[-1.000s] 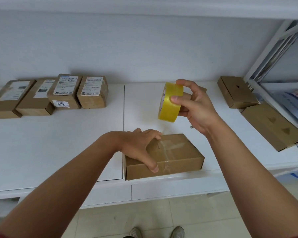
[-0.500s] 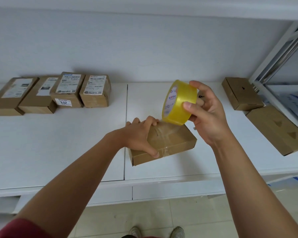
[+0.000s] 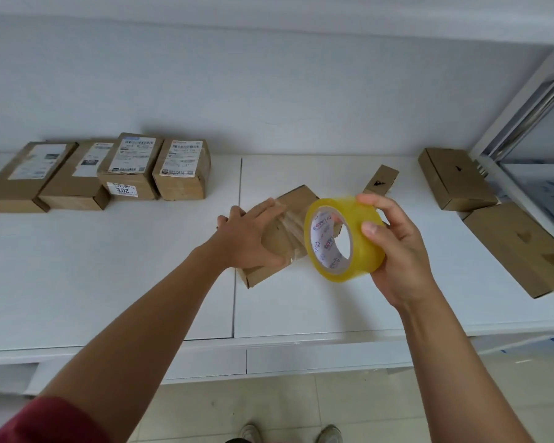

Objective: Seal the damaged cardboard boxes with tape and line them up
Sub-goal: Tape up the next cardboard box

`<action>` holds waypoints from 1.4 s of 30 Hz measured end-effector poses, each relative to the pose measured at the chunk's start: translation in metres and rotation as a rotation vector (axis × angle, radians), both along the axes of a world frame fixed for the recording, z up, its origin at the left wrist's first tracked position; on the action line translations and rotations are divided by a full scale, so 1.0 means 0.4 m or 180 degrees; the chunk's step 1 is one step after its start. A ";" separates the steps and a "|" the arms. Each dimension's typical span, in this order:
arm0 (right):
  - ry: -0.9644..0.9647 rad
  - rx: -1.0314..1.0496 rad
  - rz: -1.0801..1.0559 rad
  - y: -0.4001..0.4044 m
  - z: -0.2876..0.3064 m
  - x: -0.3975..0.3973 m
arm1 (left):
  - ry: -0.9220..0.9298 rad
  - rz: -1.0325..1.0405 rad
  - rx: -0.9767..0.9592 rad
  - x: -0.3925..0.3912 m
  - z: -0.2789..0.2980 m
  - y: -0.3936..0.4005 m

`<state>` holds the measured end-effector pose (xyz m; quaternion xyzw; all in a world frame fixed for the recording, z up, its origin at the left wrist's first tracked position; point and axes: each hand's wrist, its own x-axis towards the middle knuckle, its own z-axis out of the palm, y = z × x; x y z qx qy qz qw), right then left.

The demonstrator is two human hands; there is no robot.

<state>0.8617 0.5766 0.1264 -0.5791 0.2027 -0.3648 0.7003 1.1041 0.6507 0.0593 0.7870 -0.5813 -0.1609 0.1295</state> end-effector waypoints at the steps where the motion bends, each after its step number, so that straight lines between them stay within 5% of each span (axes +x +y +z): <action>1: -0.0014 -0.0002 -0.0054 0.004 -0.001 0.000 | -0.0100 0.0008 -0.0061 -0.004 -0.003 -0.003; 15: 0.0971 -0.0587 -0.0525 0.037 -0.065 -0.027 | -0.0123 0.0798 -0.0502 0.045 0.011 -0.012; 33: 0.1464 -0.1172 -0.0134 0.000 -0.126 -0.062 | 0.1492 0.0602 -0.1041 0.043 0.041 0.028; 42: 0.2156 -0.1386 0.0016 -0.060 -0.188 -0.079 | 0.0457 0.0963 0.0114 0.027 -0.070 0.036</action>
